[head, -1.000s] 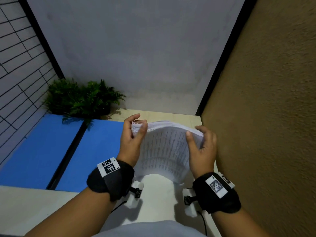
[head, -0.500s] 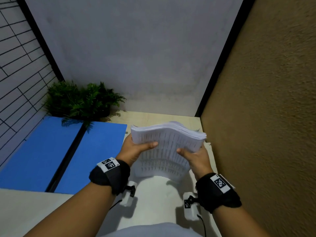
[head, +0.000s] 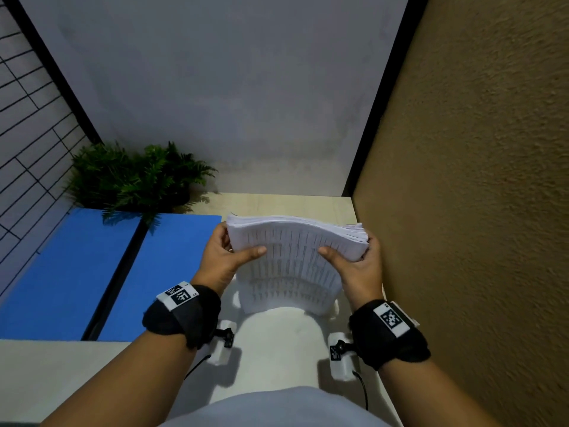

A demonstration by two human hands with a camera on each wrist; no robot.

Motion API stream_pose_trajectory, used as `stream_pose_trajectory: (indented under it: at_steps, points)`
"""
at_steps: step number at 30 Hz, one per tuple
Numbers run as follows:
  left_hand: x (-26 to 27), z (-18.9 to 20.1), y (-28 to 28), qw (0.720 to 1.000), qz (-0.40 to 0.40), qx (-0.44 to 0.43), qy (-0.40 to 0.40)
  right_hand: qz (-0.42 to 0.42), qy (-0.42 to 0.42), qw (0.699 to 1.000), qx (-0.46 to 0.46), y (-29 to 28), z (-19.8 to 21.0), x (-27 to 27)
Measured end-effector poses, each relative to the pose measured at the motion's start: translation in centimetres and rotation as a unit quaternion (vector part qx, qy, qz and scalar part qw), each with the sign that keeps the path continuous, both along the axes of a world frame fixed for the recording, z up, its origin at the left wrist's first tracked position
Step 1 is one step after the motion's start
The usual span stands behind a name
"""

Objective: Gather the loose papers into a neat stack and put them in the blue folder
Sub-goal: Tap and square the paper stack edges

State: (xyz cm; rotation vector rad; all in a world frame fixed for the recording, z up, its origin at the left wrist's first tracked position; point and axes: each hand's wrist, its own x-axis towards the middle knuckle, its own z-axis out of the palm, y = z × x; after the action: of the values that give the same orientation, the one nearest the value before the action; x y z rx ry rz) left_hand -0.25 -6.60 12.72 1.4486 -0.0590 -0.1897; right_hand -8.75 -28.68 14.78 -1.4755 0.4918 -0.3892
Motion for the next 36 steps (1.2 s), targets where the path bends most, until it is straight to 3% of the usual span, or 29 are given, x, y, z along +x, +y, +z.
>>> stream_pose_trajectory:
  at_steps: [7, 10, 14, 18, 23, 26, 28, 32, 36]
  points:
    - [-1.9, 0.2, -1.3, 0.999, -0.052, -0.004, -0.014, 0.046, -0.030, 0.998, -0.026, 1.5, 0.5, -0.9]
    - [-1.9, 0.8, -1.4, 0.999, -0.026, -0.011, -0.015, 0.019, -0.031, 0.999, 0.005, 1.2, 0.6, -0.9]
    - [-1.6, 1.5, -1.5, 0.999, -0.008, -0.023, -0.039, 0.091, -0.021, 0.995, 0.020, 1.1, 0.7, -0.8]
    - [-1.6, 2.2, -1.5, 0.997, -0.004, -0.012, -0.070, 0.077, -0.040, 0.995, 0.044, 1.2, 0.9, -0.7]
    - [-1.7, 3.4, -2.2, 0.995, 0.067, -0.025, -0.073, 0.009, -0.057, 0.994, -0.095, 1.6, 2.0, -0.6]
    - [-1.1, 4.4, -2.8, 0.989, 0.132, 0.004, -0.063, 0.044, -0.089, 0.958, -0.269, 2.3, 2.5, -0.6]
    - [-0.6, 4.6, -3.1, 0.986, 0.158, 0.005, -0.051, 0.039, -0.085, 0.949, -0.300, 2.4, 2.2, -0.5]
    - [-0.6, 5.0, -2.8, 0.985, 0.149, 0.051, -0.068, 0.001, -0.051, 0.984, -0.169, 1.4, 1.9, -0.5]
    - [-1.1, 5.1, -2.3, 0.986, 0.124, 0.091, -0.072, 0.068, 0.035, 0.997, -0.016, 0.1, 0.1, 0.4]
